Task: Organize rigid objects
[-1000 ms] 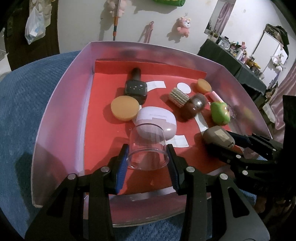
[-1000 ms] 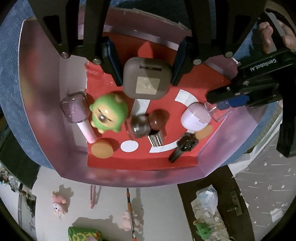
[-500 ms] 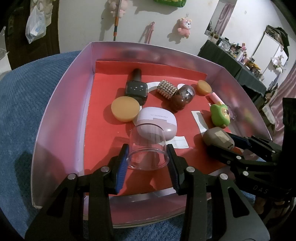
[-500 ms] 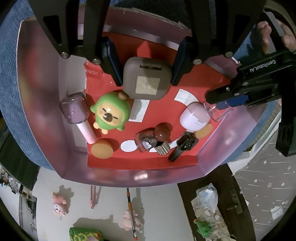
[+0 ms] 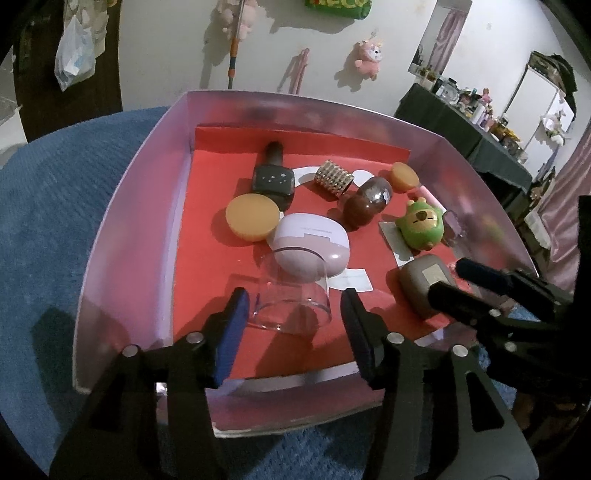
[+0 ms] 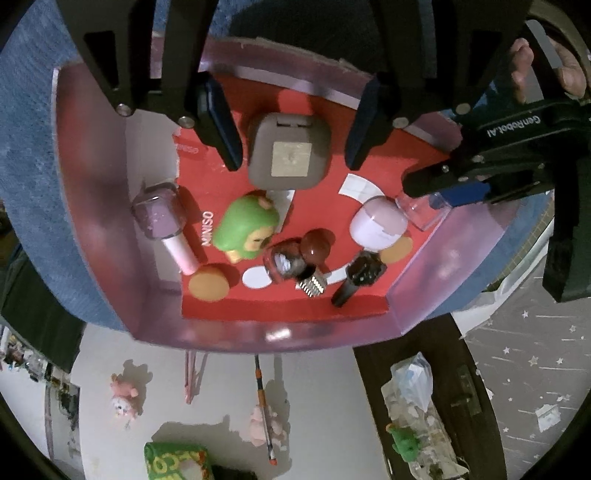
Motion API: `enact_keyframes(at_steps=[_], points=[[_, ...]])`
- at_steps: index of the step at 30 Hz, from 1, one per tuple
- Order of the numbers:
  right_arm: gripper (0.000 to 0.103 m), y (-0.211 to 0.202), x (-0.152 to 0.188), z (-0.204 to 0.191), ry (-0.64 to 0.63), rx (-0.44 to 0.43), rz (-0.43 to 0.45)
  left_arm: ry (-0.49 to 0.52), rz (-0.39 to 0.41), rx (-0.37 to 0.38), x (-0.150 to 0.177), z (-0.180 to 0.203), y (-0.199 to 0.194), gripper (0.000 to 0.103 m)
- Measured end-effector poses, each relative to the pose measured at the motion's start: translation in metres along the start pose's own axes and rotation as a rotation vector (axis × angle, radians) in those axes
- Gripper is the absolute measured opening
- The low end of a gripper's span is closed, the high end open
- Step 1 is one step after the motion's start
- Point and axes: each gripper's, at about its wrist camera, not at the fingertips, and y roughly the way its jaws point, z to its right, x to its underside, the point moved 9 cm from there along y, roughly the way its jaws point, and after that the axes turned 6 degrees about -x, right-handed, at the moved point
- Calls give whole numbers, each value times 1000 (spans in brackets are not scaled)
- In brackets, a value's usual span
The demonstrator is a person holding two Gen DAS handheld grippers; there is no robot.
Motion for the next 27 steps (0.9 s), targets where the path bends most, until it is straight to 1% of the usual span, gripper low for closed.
enact_keyframes(at_steps=[3, 5, 8, 11, 12, 13, 14, 17, 19, 20, 21, 27], points=[[71, -16, -4, 1, -5, 42, 63, 2, 15, 3, 0, 3, -5, 58], [73, -26, -5, 1, -2, 65, 104, 2, 28, -2, 0, 4, -9, 59], [80, -36, -5, 1, -1, 92, 146, 2, 45, 0, 1, 7, -16, 64], [86, -44, -3, 1, 0, 119, 181, 20, 70, -25, 3, 9, -23, 69], [91, -47, -2, 2, 6, 126, 191, 26, 81, -40, 4, 9, -26, 74], [95, -48, -1, 1, 10, 129, 198, 30, 92, -51, 4, 9, -28, 76], [96, -50, 0, 1, 14, 133, 204, 31, 104, -58, 4, 8, -31, 79], [97, -50, 6, 0, 15, 151, 201, 26, 121, -52, 6, 8, -37, 80], [97, -50, 9, 0, 16, 158, 196, 19, 121, -47, 7, 6, -37, 85], [97, -50, 10, 0, 19, 162, 195, 20, 121, -48, 8, 5, -37, 90], [97, -50, 11, 1, 24, 167, 193, 20, 122, -50, 9, 4, -36, 91], [98, -48, 16, -1, 34, 178, 181, 24, 115, -47, 14, 3, -37, 93]])
